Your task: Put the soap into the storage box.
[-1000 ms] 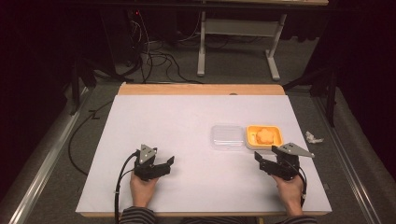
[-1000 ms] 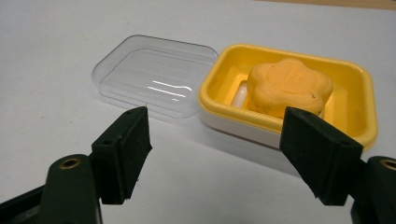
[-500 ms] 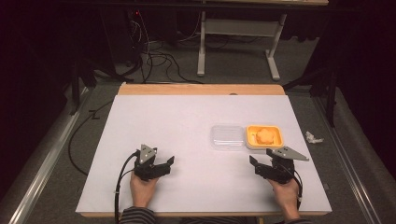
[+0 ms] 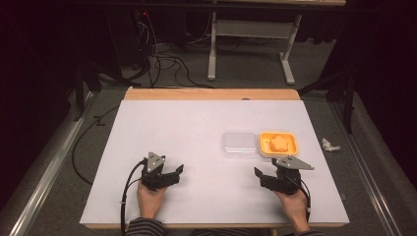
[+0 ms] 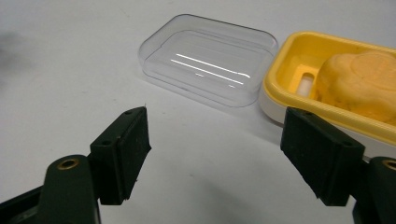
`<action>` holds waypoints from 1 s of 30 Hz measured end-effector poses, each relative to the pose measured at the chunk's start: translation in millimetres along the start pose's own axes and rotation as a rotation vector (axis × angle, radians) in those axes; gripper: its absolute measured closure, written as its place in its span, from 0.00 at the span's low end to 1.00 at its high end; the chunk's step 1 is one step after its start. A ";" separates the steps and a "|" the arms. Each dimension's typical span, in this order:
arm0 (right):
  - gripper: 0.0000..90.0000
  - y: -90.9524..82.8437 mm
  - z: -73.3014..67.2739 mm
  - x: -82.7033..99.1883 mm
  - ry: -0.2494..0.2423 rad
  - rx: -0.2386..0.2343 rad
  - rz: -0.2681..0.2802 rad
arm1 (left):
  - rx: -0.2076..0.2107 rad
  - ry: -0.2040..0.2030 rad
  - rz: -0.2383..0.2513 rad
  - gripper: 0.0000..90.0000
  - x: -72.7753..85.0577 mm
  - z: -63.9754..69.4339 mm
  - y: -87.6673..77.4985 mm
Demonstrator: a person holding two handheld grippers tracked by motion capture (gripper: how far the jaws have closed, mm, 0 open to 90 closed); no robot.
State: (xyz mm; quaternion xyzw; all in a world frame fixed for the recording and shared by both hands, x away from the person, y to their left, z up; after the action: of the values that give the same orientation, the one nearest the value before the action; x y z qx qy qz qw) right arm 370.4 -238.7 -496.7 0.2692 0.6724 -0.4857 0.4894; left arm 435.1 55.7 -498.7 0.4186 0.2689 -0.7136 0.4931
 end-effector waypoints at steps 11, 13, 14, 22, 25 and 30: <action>0.30 13.9 -17.2 4.8 -0.034 -0.051 -0.060 | 0.008 0.006 -0.004 0.25 0.5 0.7 -0.8; 0.31 15.2 -18.1 5.3 -0.035 -0.052 -0.063 | 0.007 0.006 -0.004 0.25 0.4 0.6 -0.7; 0.31 18.4 -18.6 7.5 -0.049 -0.051 -0.070 | 0.008 0.009 -0.007 0.25 0.7 0.4 -0.9; 0.32 26.2 -22.8 12.6 -0.050 -0.055 -0.085 | 0.008 0.009 -0.007 0.25 0.7 0.4 -0.9; 0.32 28.6 -24.9 14.4 -0.066 -0.057 -0.092 | 0.008 0.010 -0.007 0.25 0.7 0.4 -0.9; 0.32 30.9 -26.1 18.9 -0.064 -0.065 -0.102 | 0.009 0.011 -0.006 0.25 0.8 0.6 -0.9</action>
State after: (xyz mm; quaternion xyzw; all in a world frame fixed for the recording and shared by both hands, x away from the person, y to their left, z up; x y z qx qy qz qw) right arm 378.9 -205.1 -524.9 0.2030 0.6846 -0.4965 0.4936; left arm 434.0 55.3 -499.1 0.4237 0.2698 -0.7141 0.4876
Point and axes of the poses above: each handheld gripper's, and its own axes: y roughly forward along the jaws, x roughly out of its underside, z roughly to its right, the point moved 8 cm from there along y, roughly forward along the jaws, and after that the axes turned 12 degrees about z, right-handed, at the moved point
